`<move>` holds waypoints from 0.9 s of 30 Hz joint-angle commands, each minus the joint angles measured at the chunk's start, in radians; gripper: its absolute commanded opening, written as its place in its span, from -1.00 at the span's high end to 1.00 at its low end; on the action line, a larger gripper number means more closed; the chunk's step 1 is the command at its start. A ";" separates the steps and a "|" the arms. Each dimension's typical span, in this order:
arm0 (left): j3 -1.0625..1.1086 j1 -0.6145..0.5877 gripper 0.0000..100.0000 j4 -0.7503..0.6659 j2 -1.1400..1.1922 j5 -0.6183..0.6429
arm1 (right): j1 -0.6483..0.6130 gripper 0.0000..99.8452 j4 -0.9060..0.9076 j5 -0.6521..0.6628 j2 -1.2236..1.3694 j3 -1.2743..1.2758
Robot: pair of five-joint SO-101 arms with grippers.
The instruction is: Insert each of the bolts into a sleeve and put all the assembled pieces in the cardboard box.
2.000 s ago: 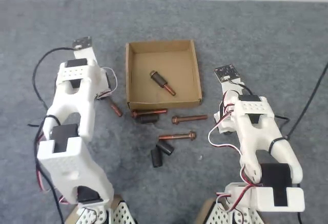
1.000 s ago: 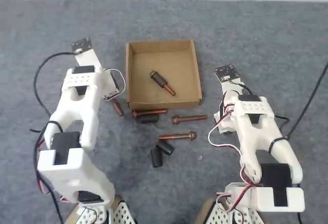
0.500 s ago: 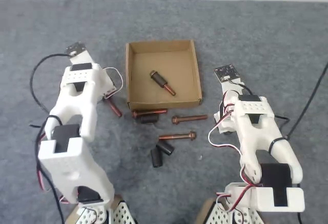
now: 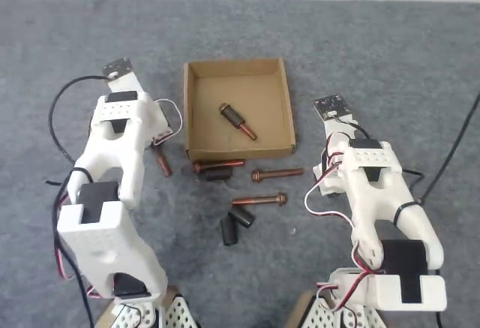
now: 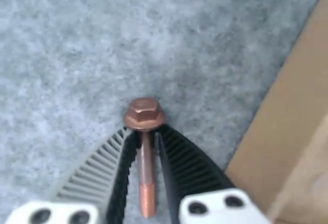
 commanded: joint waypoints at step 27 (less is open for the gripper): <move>0.134 0.071 0.73 -0.037 -0.189 -0.267 | -0.010 0.99 -0.015 0.023 -0.010 -0.043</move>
